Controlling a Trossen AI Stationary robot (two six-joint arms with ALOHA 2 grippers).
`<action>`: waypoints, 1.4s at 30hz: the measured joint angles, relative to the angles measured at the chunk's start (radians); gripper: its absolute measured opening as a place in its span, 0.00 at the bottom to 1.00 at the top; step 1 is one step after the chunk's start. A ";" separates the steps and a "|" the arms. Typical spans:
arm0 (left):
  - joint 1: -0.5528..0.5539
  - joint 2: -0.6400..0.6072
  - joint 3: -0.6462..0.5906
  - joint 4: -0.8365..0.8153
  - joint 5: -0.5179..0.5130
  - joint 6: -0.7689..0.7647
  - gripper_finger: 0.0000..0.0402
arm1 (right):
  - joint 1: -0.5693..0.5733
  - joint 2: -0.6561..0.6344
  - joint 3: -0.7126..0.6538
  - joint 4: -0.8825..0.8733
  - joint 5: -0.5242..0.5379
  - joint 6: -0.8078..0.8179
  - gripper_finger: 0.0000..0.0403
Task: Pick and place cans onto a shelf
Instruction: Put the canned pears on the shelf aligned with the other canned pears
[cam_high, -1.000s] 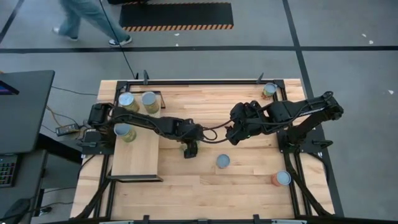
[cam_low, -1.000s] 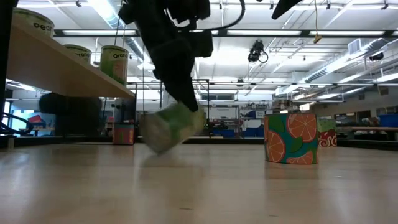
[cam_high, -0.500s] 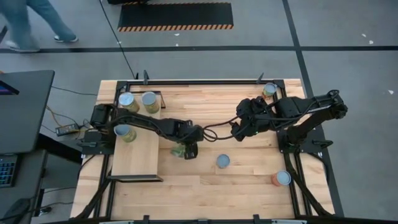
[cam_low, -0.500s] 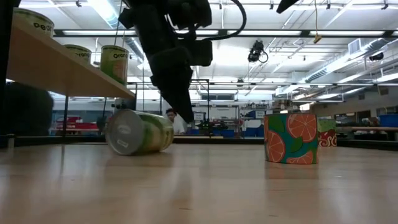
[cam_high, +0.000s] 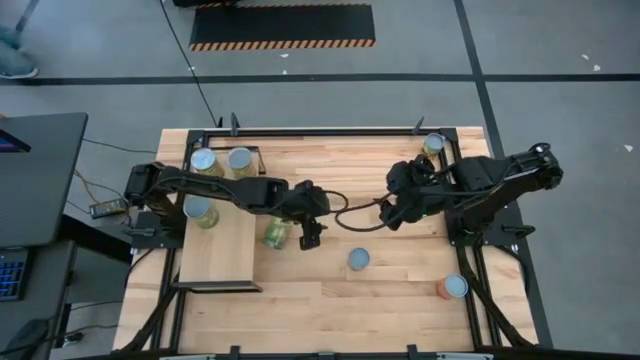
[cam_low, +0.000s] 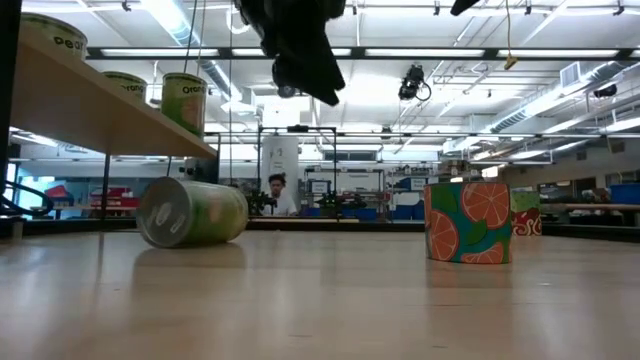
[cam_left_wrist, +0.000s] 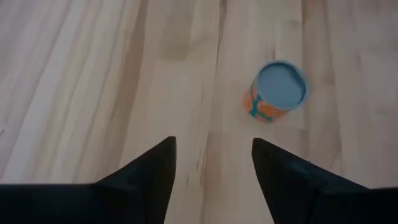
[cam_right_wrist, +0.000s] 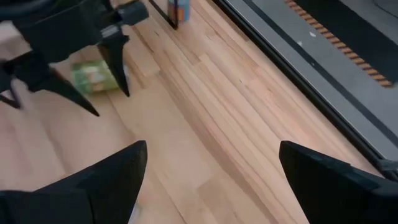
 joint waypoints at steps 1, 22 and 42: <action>0.000 -0.005 0.004 0.003 0.000 0.000 0.54 | 0.006 -0.022 -0.021 0.026 0.002 -0.007 0.93; -0.004 -0.018 0.033 0.037 0.000 -0.221 0.52 | 0.057 -0.413 -0.563 0.590 -0.095 -0.176 0.93; -0.014 0.000 0.033 -0.298 0.104 -0.803 0.80 | 0.019 -0.407 -0.576 0.586 -0.085 -0.231 0.92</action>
